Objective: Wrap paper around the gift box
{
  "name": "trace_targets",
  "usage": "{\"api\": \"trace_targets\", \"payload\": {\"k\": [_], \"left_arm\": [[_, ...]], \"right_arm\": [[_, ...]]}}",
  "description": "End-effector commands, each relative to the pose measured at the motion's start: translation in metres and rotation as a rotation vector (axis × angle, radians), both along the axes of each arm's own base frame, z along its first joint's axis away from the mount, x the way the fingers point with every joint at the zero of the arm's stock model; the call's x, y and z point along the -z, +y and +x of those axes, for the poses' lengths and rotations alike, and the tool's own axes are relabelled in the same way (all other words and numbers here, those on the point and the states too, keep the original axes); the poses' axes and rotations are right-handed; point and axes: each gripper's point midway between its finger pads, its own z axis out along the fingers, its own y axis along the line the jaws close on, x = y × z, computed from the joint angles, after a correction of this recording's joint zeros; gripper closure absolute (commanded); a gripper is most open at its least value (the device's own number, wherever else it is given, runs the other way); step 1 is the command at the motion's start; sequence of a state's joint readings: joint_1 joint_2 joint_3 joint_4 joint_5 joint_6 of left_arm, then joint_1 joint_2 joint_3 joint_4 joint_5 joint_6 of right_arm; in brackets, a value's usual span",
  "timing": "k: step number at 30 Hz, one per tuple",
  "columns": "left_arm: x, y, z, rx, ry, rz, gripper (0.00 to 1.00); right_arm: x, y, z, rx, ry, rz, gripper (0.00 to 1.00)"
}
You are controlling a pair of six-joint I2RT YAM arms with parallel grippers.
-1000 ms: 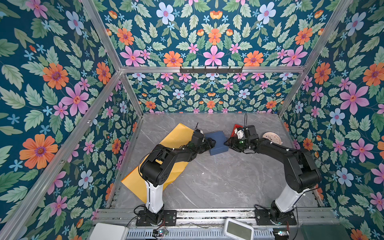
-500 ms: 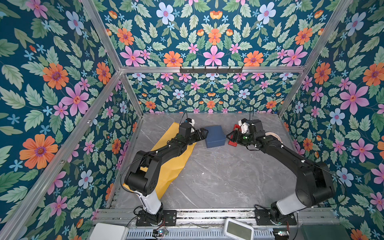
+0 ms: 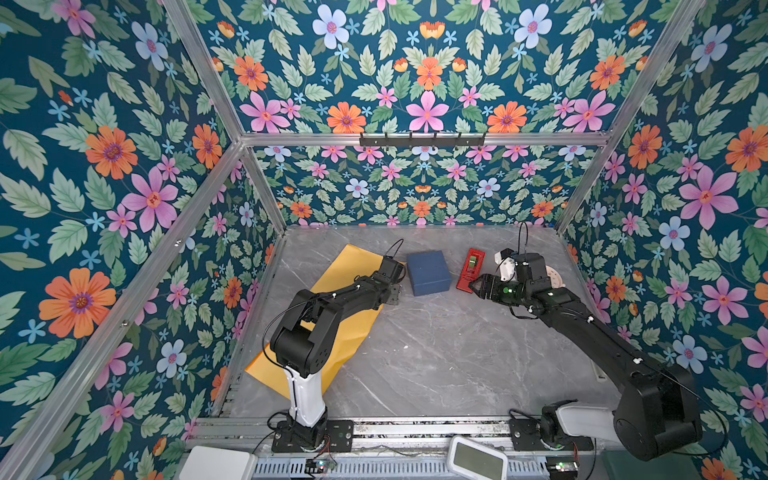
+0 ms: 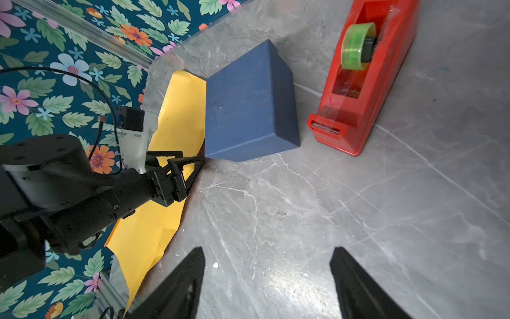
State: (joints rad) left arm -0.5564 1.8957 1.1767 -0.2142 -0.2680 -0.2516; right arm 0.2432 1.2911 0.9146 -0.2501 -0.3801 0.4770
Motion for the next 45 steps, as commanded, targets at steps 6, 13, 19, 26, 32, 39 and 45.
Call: {"api": "trace_targets", "payload": {"k": [6, 13, 19, 26, 32, 39, 45], "left_arm": [[0.012, 0.005, 0.015, 0.035, -0.019, 0.156, 0.65], [-0.002, 0.014, 0.005, 0.008, -0.08, 0.138, 0.98], [-0.059, 0.016, -0.031, 0.003, -0.288, 0.018, 1.0], [-0.136, -0.055, -0.105, 0.394, -0.531, -0.177, 1.0], [-0.124, -0.144, -0.196, 0.887, -0.489, -0.165, 1.0], [-0.072, -0.227, -0.251, 1.136, -0.269, -0.185, 1.0], [-0.04, -0.263, -0.275, 1.266, -0.195, -0.229, 1.0]], "right_arm": [[0.0, -0.007, -0.008, 0.019, 0.017, 0.022, 0.25], [-0.006, -0.017, -0.004, 0.049, 0.023, 0.013, 0.24], [-0.006, -0.037, 0.006, 0.112, 0.045, 0.008, 0.23], [-0.006, -0.067, 0.022, 0.18, 0.072, 0.034, 0.22], [-0.006, -0.099, 0.023, 0.258, 0.099, 0.054, 0.22], [-0.007, -0.113, 0.015, 0.294, 0.121, -0.002, 0.22], [-0.003, -0.12, 0.006, 0.311, 0.143, -0.049, 0.22]]}}
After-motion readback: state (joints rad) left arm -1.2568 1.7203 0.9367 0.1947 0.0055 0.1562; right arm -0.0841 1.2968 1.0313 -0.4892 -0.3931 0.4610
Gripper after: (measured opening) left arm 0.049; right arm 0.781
